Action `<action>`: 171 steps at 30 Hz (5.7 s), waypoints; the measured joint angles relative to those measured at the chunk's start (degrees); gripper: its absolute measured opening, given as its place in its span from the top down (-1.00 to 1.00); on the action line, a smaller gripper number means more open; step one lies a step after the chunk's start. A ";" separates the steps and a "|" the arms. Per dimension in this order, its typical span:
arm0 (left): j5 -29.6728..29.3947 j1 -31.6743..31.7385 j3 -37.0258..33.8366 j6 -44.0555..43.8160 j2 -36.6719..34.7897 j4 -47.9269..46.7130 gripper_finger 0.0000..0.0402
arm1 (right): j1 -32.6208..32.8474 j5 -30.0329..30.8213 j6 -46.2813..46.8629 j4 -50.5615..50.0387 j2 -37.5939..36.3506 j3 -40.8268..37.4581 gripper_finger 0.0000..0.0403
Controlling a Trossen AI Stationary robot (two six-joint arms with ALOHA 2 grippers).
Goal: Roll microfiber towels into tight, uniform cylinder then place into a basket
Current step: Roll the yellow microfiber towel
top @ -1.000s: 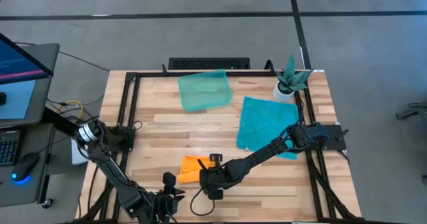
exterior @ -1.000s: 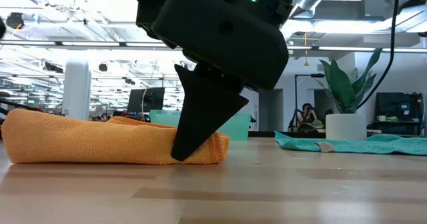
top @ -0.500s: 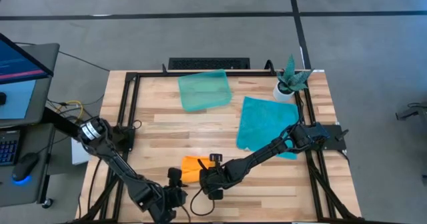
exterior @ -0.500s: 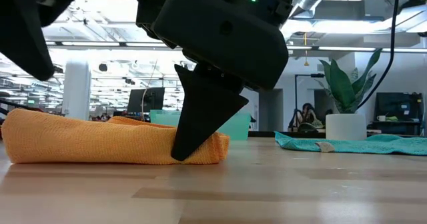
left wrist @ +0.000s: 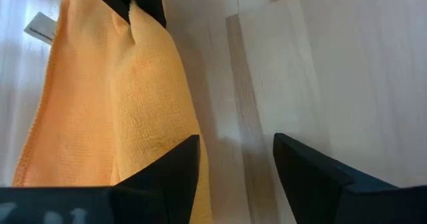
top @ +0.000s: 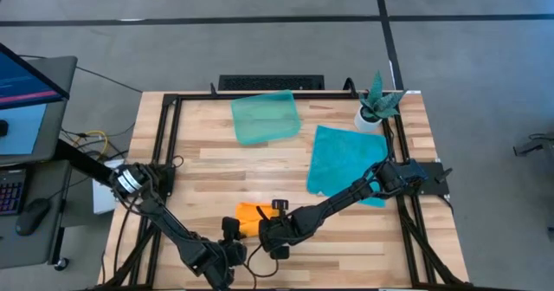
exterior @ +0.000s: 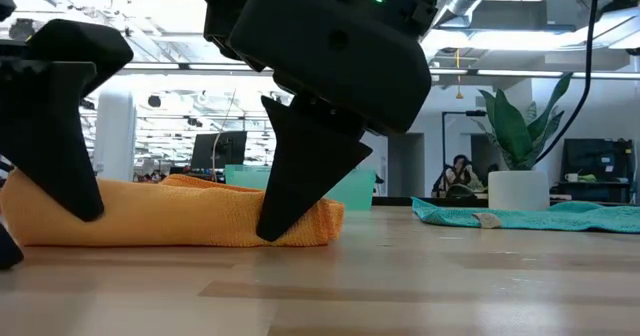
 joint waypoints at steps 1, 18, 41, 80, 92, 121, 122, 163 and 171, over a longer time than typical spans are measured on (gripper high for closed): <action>0.02 -0.05 0.00 -0.01 0.01 0.00 0.09 | -0.02 -0.31 0.01 0.01 -0.02 0.00 0.88; -4.51 -0.76 4.03 -1.13 0.61 -12.40 0.27 | -0.02 -0.79 0.02 0.13 -0.02 0.00 0.86; -5.39 4.41 3.23 -8.68 3.98 -19.84 0.27 | 0.20 -2.95 0.07 0.46 -0.04 0.02 0.87; 26.35 8.71 17.25 -32.21 3.53 -30.83 0.87 | 4.48 -14.39 4.48 4.07 0.81 5.12 0.86; 28.74 13.18 11.51 -28.49 3.55 -24.24 0.86 | 4.48 -14.91 5.40 4.04 0.66 4.66 0.85; 28.06 11.84 11.31 -25.43 3.55 -22.85 0.86 | 4.81 -8.87 7.03 -3.03 -1.40 4.76 0.27; 27.92 11.82 11.29 -25.44 3.55 -23.00 0.86 | 5.05 -8.04 7.06 -4.62 -1.77 4.66 0.28; 26.88 11.74 11.13 -26.47 3.57 -22.98 0.85 | 4.69 5.46 0.27 6.15 -4.15 -3.91 0.40; 26.46 11.74 11.08 -25.54 3.61 -22.78 0.75 | 3.50 5.57 2.64 4.14 -4.15 -3.91 0.40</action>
